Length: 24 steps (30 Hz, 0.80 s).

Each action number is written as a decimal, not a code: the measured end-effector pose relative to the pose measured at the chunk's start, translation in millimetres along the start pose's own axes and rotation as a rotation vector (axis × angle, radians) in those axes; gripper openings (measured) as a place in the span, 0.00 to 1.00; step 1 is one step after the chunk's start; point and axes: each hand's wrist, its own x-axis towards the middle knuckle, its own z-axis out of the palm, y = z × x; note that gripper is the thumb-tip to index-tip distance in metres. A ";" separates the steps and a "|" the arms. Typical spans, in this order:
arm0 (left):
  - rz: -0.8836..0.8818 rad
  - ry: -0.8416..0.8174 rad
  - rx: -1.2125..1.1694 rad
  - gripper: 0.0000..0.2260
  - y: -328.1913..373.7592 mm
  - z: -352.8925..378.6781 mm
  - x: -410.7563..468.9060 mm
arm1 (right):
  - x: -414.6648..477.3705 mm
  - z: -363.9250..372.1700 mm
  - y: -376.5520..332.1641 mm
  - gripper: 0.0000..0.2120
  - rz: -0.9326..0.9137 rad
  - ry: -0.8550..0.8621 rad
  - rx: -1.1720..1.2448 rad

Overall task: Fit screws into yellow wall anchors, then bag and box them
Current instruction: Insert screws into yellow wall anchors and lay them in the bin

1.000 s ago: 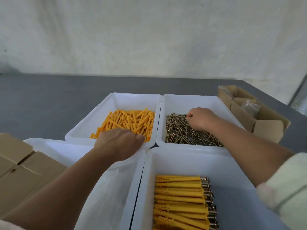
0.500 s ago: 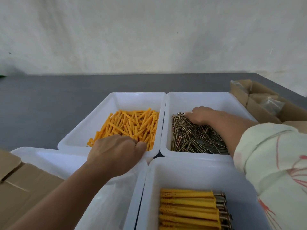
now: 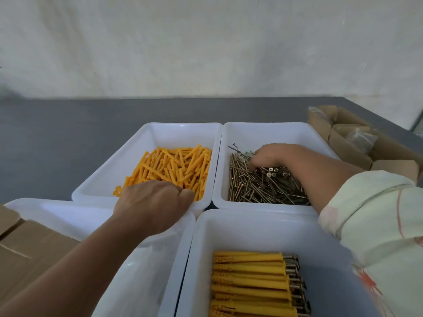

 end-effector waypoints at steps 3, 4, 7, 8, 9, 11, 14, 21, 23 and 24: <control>-0.014 0.008 0.000 0.22 -1.3 1.4 2.2 | -12.0 -1.0 1.8 0.35 -0.005 -0.031 0.048; -0.013 0.006 0.005 0.22 -1.5 2.0 3.0 | -15.9 -1.3 2.0 0.33 -0.016 -0.056 0.071; -0.012 0.002 0.018 0.22 -1.9 3.5 4.8 | -32.6 -3.4 -0.6 0.29 -0.036 -0.103 0.067; -0.014 0.002 0.023 0.22 -1.9 3.9 5.4 | -39.0 -4.7 -2.2 0.29 -0.044 -0.097 0.064; -0.018 0.002 0.029 0.22 -1.9 4.0 6.2 | -47.1 -6.9 -5.1 0.28 -0.060 -0.101 0.065; -0.032 -0.005 0.037 0.22 -2.6 3.5 7.2 | -63.3 -8.9 -11.9 0.16 -0.126 -0.120 0.093; -0.047 -0.032 0.053 0.22 -2.3 2.1 9.0 | -87.5 -11.1 -21.4 0.08 -0.225 -0.106 -0.002; -0.081 -0.088 -0.001 0.24 -2.2 -0.9 7.8 | -139.7 -2.0 -25.2 0.12 -0.277 0.119 -0.033; -0.093 -0.078 -0.016 0.24 -2.1 -1.9 6.8 | -154.1 3.2 -23.7 0.12 -0.281 0.204 0.036; -0.100 -0.073 -0.024 0.24 -2.2 -2.6 6.5 | -161.2 6.5 -22.4 0.12 -0.288 0.252 0.076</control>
